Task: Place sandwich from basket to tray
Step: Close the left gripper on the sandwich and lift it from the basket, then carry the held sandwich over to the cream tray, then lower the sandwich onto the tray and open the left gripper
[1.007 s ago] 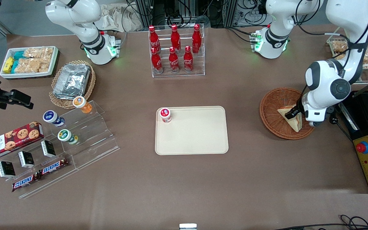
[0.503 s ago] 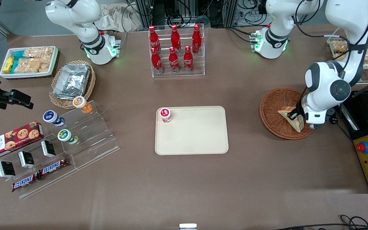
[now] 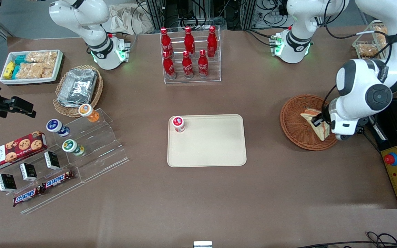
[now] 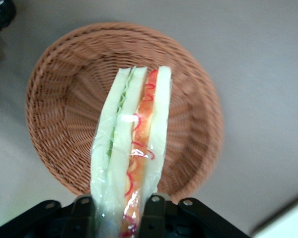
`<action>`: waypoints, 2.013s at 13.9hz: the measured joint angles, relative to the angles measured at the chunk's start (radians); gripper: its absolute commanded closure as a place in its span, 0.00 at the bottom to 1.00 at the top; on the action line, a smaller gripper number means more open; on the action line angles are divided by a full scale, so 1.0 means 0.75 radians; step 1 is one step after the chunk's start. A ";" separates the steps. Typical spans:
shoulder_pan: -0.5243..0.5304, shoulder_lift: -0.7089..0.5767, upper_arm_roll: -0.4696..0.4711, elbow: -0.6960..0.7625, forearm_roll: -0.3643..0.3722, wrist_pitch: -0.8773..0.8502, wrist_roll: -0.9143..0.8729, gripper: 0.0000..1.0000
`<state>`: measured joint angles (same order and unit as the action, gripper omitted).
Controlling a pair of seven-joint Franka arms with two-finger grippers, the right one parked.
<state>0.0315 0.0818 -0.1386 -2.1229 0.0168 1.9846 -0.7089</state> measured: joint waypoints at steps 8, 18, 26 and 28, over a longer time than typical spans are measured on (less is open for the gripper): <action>-0.016 0.233 -0.396 0.278 0.000 0.032 -0.013 0.78; -0.022 0.510 -0.590 0.341 0.301 0.247 -0.085 0.76; -0.205 0.729 -0.605 0.482 0.558 0.250 -0.366 0.76; -0.203 0.749 -0.598 0.482 0.568 0.245 -0.367 0.76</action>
<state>-0.1211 0.6438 -0.5868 -1.7613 0.4428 2.1683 -0.9844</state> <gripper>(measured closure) 0.762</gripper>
